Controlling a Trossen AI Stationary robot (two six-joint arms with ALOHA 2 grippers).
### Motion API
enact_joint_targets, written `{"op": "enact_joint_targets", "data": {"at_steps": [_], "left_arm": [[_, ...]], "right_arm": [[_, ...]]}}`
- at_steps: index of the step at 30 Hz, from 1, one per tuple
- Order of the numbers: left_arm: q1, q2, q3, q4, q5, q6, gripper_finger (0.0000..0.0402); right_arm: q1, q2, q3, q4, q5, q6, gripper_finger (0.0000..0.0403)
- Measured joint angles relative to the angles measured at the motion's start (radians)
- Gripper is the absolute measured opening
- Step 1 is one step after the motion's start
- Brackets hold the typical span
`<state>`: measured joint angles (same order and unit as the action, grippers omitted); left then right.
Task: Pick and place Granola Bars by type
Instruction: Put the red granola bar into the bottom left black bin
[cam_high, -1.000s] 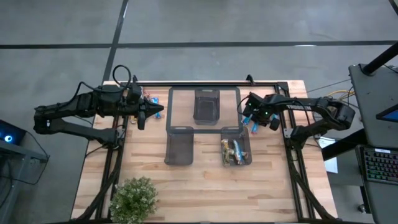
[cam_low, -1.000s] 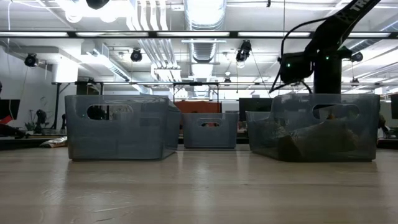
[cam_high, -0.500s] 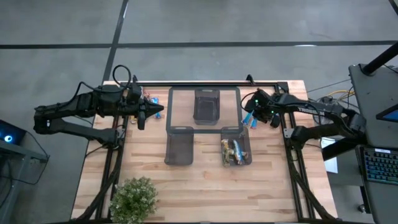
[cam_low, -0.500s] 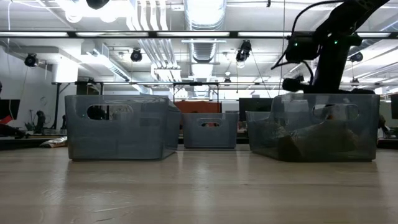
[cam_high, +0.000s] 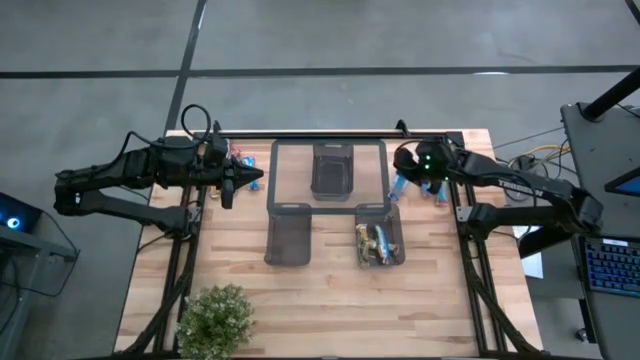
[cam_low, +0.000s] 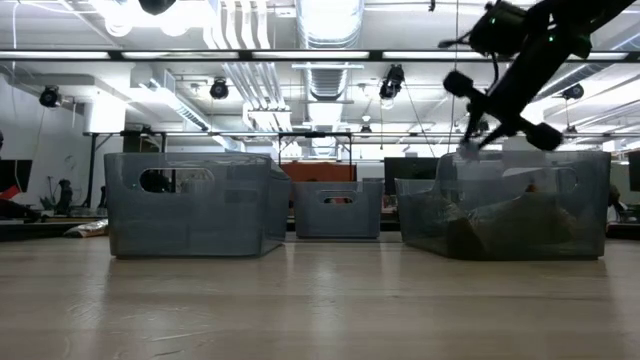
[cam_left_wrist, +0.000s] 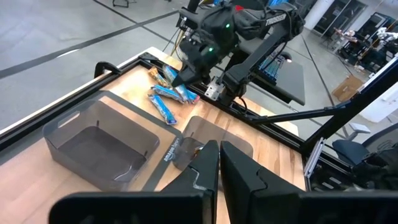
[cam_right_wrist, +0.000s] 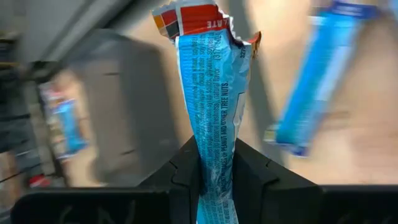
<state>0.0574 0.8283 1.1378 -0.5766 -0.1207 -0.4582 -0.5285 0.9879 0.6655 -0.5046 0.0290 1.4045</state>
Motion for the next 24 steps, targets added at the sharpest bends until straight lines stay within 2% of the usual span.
{"op": "enact_joint_targets", "data": {"at_steps": [11,24], "left_arm": [[0.0,-0.011,0.0,0.0,0.0,0.062,0.0],[0.0,-0.049,0.0,0.0,-0.011,0.071,0.0]], "right_arm": [[0.114,-0.013,0.0,0.302,0.0,-0.028,0.0058],[0.24,-0.01,0.0,0.512,0.051,-0.029,0.0058]]}}
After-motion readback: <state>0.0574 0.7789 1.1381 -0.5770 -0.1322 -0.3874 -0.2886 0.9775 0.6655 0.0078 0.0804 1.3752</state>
